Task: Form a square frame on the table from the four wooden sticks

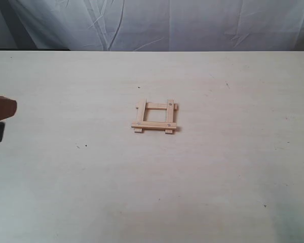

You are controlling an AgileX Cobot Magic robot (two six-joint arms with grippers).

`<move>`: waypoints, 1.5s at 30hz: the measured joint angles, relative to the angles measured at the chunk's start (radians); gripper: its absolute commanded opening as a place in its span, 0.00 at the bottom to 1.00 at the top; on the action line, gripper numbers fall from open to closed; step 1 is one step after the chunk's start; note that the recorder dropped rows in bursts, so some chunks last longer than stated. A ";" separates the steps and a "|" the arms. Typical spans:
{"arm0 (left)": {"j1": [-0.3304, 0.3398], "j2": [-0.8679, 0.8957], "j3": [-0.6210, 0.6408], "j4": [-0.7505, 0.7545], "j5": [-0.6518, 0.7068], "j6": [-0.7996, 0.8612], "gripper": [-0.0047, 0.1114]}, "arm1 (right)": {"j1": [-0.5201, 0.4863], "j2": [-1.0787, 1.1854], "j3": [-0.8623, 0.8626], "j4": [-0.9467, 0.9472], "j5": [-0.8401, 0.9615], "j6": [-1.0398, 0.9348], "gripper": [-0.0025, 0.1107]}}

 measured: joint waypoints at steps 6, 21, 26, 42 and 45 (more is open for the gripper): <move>0.000 -0.308 0.056 -0.008 0.022 -0.003 0.04 | 0.000 0.000 0.000 0.000 0.000 0.000 0.01; 0.014 -0.511 0.237 0.238 -0.163 -0.046 0.04 | 0.000 0.000 0.000 0.000 0.000 0.000 0.01; 0.075 -0.647 0.395 0.250 -0.245 -0.055 0.04 | 0.000 0.000 0.000 0.000 0.000 0.000 0.01; 0.162 -0.763 0.556 0.262 -0.306 -0.061 0.04 | 0.000 0.000 0.000 0.000 0.000 0.000 0.01; 0.162 -0.763 0.560 0.273 -0.287 -0.105 0.04 | 0.000 0.000 0.000 0.000 0.000 0.000 0.01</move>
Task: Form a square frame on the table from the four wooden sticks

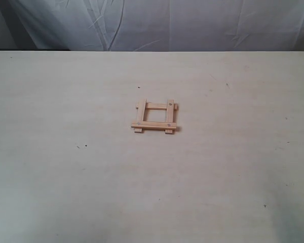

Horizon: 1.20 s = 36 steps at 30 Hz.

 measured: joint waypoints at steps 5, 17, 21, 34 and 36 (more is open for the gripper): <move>0.000 0.000 0.028 0.055 -0.013 -0.130 0.04 | 0.000 0.000 0.000 0.000 0.000 0.000 0.01; 0.000 0.000 0.102 0.026 -0.080 -0.169 0.04 | 0.000 0.000 0.000 0.000 0.000 0.000 0.01; 0.000 0.000 0.102 0.026 -0.091 -0.169 0.04 | 0.000 0.000 0.000 0.000 0.000 0.000 0.01; 0.000 0.000 0.102 0.026 -0.093 -0.172 0.04 | 0.000 0.000 0.000 0.000 0.000 0.000 0.01; 0.000 0.000 0.102 0.026 -0.093 -0.172 0.04 | 0.000 0.000 0.000 0.000 0.000 0.000 0.01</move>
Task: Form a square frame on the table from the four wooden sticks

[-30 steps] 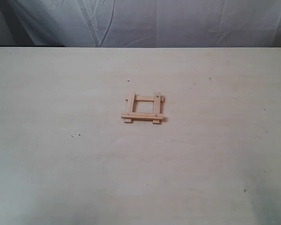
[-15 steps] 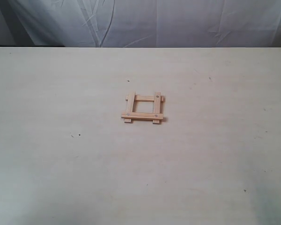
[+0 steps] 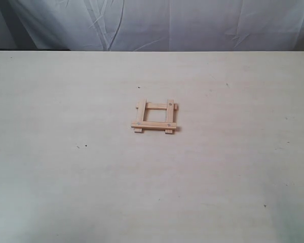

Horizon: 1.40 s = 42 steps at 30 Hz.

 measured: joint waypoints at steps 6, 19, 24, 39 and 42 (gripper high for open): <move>0.000 0.000 0.000 0.000 0.000 0.000 0.04 | 0.000 0.000 0.000 0.000 0.000 0.000 0.01; 0.000 0.000 0.000 0.000 0.000 0.000 0.04 | 0.000 0.000 0.000 0.000 0.000 0.000 0.01; 0.000 0.000 0.000 0.000 0.000 0.000 0.04 | 0.000 0.000 0.000 0.000 0.000 0.000 0.01; 0.000 0.000 0.000 0.000 0.000 0.000 0.04 | 0.000 0.000 0.000 0.000 -0.109 0.000 0.01; 0.000 0.000 0.000 0.000 0.000 0.000 0.04 | 0.000 0.000 0.000 0.000 -0.113 0.000 0.01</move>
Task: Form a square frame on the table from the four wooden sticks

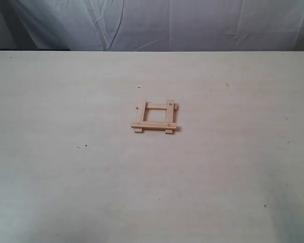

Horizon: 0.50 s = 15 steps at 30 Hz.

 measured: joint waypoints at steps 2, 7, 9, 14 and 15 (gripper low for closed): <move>0.000 0.000 0.000 0.000 0.000 0.000 0.04 | 0.000 0.000 0.000 0.000 0.000 0.000 0.01; 0.000 0.000 0.000 0.000 0.000 0.000 0.04 | 0.000 0.000 0.000 0.000 0.000 0.000 0.01; 0.000 0.000 0.000 0.000 0.000 0.000 0.04 | 0.000 0.000 0.000 0.000 0.000 0.000 0.01; 0.000 0.000 0.000 -0.002 0.000 0.000 0.04 | 0.000 0.000 0.000 0.000 0.030 0.000 0.01; 0.000 0.000 0.000 -0.002 0.000 0.000 0.04 | 0.000 0.000 0.000 -0.009 0.076 0.000 0.01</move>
